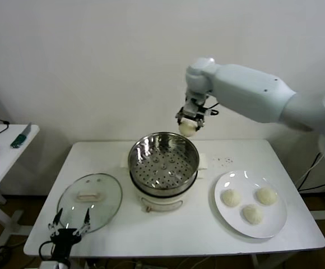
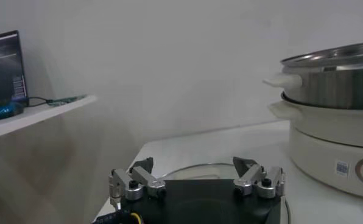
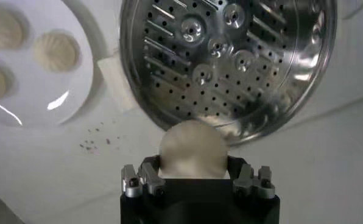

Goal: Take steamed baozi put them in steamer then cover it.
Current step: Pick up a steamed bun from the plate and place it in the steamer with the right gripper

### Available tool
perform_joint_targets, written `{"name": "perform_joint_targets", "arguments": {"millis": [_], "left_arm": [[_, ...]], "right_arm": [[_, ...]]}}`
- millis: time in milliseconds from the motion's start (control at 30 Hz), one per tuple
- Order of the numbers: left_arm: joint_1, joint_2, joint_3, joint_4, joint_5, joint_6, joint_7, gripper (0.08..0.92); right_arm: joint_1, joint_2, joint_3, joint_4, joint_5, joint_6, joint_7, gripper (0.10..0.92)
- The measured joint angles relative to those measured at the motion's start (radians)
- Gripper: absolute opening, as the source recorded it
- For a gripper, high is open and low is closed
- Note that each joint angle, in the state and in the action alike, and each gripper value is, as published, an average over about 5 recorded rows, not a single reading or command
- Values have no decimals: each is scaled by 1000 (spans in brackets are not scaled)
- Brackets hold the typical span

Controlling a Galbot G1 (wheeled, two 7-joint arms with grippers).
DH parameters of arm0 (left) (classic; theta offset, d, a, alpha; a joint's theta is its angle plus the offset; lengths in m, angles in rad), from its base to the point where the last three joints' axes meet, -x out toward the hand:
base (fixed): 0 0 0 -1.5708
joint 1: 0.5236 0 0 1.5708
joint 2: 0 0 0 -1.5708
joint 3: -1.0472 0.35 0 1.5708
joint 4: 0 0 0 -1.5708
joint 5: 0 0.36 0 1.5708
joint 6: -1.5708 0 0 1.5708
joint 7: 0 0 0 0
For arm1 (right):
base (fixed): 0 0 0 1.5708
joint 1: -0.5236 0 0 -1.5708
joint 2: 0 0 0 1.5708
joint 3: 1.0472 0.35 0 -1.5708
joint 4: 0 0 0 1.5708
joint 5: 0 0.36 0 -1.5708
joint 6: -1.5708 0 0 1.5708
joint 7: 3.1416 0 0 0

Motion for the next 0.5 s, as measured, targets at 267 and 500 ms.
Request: {"name": "perform_joint_targets", "arguments": {"millis": [267,500], "left_arm": [[2,0,1,-2,0,3,0,823],[9,0,0,-4,4,6,-2,823]], "right_arm": [[-91,82,46,-53,-153,63,31,715],[-159,125,82,-98,-252,92,46,721]]}}
